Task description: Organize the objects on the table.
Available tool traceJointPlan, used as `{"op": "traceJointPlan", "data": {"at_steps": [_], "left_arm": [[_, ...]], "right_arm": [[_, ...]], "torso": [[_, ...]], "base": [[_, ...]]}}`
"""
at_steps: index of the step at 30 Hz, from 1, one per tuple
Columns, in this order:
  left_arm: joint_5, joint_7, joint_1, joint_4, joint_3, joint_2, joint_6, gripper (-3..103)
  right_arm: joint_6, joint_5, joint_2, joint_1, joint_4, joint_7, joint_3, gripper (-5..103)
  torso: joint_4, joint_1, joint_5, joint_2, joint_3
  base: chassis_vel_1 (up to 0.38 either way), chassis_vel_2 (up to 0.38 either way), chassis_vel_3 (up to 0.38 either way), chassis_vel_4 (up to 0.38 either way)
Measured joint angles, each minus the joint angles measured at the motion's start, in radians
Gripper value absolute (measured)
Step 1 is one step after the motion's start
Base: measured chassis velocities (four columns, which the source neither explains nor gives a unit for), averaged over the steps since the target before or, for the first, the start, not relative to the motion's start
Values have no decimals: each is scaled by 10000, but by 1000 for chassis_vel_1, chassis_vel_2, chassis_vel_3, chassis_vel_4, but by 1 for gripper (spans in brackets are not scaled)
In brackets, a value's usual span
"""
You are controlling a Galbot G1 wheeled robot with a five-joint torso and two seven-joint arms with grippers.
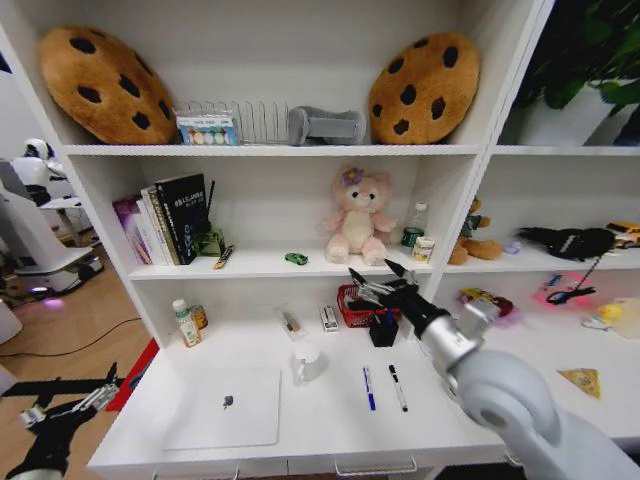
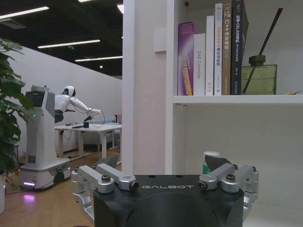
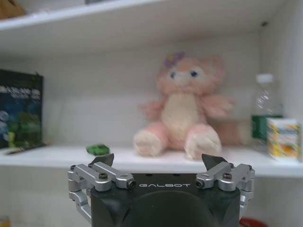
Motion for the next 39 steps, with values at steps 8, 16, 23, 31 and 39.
{"op": "traceJointPlan", "data": {"at_steps": [8, 16, 23, 31, 39], "left_arm": [[0, -6, 0, 0, -1, -1, 0, 100], [0, -6, 0, 1, 0, -1, 0, 100], [0, -6, 0, 1, -1, -1, 0, 100], [0, -6, 0, 1, 0, 0, 0, 100], [0, -6, 0, 0, 0, -1, 0, 100]], "right_arm": [[-469, -1201, 1277, -2463, -529, 1238, 45, 100], [-3438, 2425, 1144, -1369, -1143, 2701, -164, 100], [-3670, 5305, 634, 65, -1860, 4207, -606, 100], [-3644, 5633, 350, 1114, -3038, 4019, -1552, 100], [-3608, 4894, 370, 2010, -4315, 3435, -2924, 100]], "torso": [[2, 0, -3, 0, 2], [5, 0, -3, -1, 3], [4, 3, -3, -2, 3], [2, 3, -4, -2, 3], [2, 3, -3, -2, 3]], "base": [[0, 0, 0, 0], [0, 0, 0, 0], [0, 0, 0, 0], [0, 0, 0, 0], [0, 0, 0, 0]]}}
